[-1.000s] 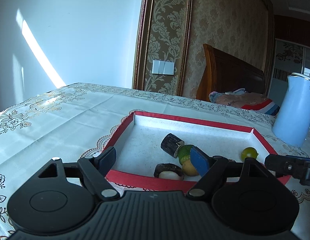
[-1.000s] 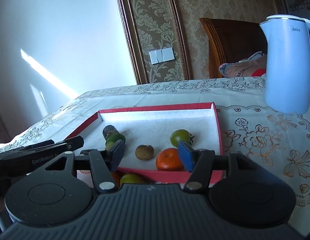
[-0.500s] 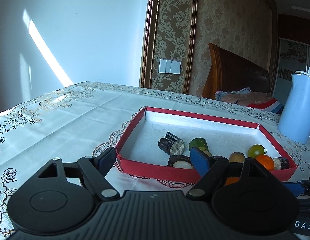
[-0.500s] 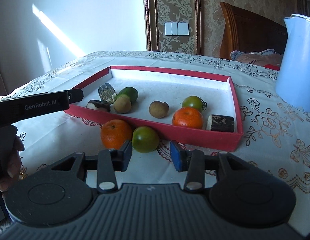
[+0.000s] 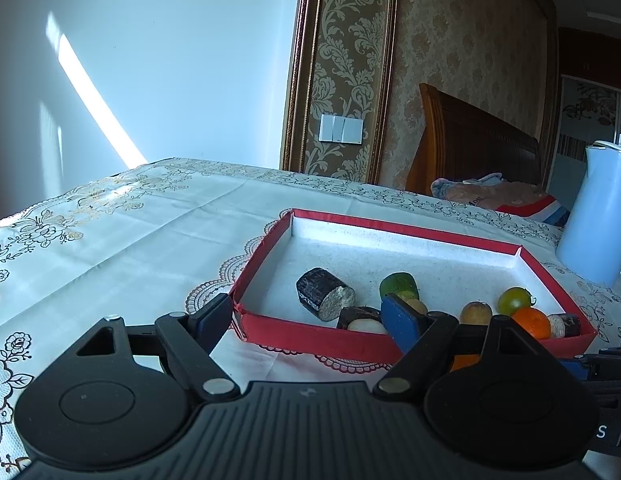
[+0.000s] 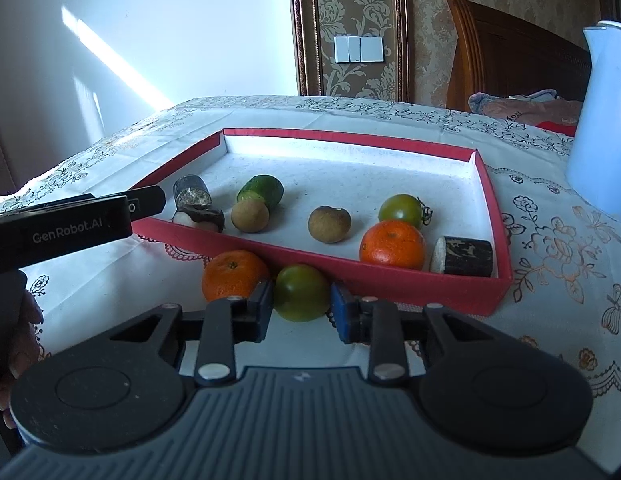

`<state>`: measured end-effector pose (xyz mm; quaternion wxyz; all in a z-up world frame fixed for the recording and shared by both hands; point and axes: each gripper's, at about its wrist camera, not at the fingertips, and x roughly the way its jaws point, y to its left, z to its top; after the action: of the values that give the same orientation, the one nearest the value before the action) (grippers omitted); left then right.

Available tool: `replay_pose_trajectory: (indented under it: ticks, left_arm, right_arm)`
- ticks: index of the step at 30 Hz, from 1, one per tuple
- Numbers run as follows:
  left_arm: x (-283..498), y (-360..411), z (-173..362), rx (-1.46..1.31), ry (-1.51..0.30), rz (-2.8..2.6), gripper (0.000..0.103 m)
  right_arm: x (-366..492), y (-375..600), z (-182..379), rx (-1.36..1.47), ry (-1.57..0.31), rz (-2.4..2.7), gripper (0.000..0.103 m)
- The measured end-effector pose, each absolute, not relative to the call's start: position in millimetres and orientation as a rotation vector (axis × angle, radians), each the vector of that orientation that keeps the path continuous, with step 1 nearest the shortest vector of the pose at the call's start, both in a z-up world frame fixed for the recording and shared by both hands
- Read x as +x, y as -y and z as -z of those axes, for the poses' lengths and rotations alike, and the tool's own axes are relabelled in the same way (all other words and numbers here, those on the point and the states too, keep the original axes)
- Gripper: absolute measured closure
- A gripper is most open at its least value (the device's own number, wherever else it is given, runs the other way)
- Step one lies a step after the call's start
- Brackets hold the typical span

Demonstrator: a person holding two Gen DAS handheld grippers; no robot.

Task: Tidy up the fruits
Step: 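Withdraw both tools from the tray toward the fruits on the table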

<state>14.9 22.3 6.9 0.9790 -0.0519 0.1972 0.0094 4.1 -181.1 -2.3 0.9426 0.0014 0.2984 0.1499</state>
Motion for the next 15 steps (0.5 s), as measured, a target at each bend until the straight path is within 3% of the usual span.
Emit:
replay_pose_trajectory:
  ticks: [15]
  left_arm:
    - [6, 2, -4, -0.022, -0.446, 0.103, 0.021]
  right_arm:
    - [-19, 215, 5, 0.088, -0.578, -0.242, 0.075]
